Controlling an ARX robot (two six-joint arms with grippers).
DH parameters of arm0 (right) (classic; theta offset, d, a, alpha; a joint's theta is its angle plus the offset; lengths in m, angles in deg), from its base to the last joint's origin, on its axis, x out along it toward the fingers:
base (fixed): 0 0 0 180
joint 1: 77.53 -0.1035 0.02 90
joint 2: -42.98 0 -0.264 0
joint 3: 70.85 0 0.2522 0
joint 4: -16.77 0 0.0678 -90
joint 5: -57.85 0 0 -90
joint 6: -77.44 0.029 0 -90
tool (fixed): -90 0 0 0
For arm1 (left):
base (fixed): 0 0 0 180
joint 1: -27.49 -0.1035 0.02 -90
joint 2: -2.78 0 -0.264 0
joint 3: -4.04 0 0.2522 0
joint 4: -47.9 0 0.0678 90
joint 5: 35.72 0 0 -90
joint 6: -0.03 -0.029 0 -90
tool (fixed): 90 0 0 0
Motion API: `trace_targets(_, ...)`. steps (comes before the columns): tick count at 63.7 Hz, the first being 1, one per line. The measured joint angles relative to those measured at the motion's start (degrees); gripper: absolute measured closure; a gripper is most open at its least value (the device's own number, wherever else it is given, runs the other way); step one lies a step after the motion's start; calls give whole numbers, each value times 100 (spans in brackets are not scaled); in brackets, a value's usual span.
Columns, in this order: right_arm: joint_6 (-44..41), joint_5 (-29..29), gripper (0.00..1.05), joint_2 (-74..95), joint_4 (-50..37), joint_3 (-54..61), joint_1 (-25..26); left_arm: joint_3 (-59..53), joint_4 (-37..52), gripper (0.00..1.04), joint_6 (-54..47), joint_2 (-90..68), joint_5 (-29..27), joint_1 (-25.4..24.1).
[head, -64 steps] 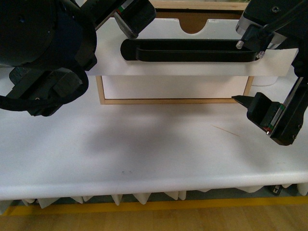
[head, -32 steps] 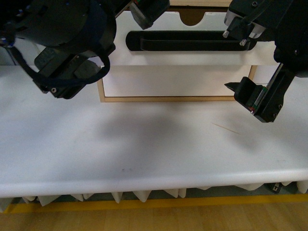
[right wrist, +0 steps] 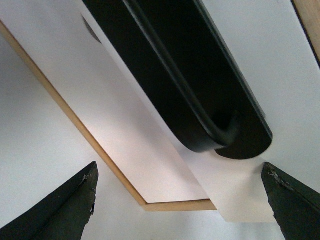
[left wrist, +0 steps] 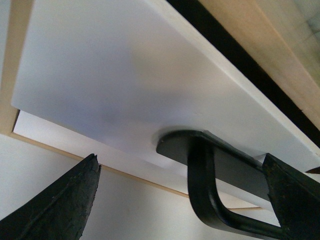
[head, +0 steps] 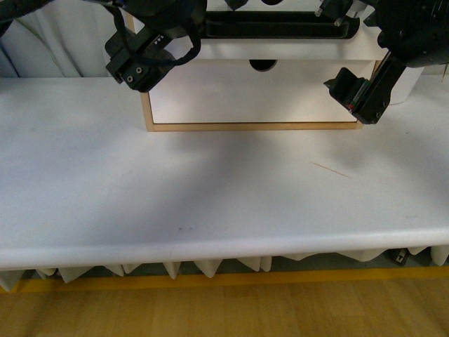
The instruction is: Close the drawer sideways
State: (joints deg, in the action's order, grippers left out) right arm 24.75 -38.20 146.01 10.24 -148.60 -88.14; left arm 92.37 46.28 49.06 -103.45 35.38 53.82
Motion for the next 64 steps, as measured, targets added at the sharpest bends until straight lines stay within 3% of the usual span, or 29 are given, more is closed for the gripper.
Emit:
trace_targets(47,173,127,9,435,166,-573,76,531,-155,6,-33,-400,170,-168)
trace_targets(64,343,13,9,-20,74,-94,68,-455,157,6,-96,232,7,-304)
